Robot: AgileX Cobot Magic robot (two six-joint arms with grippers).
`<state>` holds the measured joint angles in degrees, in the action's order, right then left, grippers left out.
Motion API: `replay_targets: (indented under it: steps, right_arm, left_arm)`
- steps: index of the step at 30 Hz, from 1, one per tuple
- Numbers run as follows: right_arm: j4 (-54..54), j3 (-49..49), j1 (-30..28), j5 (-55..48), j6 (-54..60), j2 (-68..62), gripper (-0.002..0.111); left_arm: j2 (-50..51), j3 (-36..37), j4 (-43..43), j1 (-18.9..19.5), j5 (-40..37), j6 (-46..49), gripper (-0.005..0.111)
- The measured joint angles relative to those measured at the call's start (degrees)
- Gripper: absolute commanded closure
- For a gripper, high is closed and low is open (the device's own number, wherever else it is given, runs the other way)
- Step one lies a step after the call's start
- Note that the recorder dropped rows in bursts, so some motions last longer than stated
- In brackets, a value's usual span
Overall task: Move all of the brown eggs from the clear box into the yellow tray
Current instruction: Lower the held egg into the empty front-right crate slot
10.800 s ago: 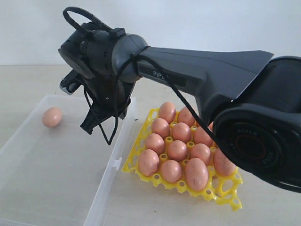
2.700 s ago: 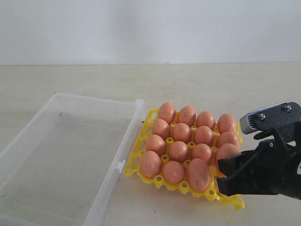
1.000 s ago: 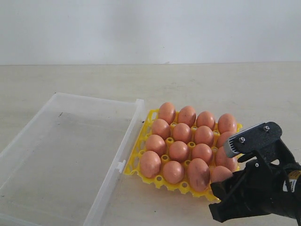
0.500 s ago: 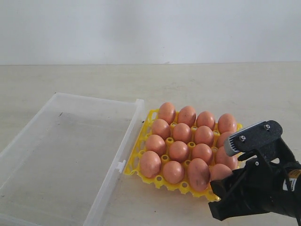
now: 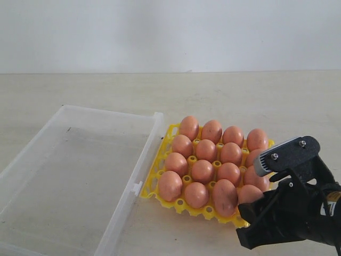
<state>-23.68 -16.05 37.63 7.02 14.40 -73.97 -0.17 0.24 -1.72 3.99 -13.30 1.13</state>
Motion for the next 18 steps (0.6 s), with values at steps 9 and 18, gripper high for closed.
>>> replay_targets:
  steps: [9,18]
  right_arm:
    - [0.00,0.00,0.00,0.28,0.10,0.00,0.108]
    - [0.00,0.00,0.00,-0.60,0.10,0.00,0.108]
  left_arm:
    - [0.00,0.00,0.00,0.00,0.00,0.00,0.111]
    - [0.00,0.00,0.00,0.00,0.00,0.00,0.111]
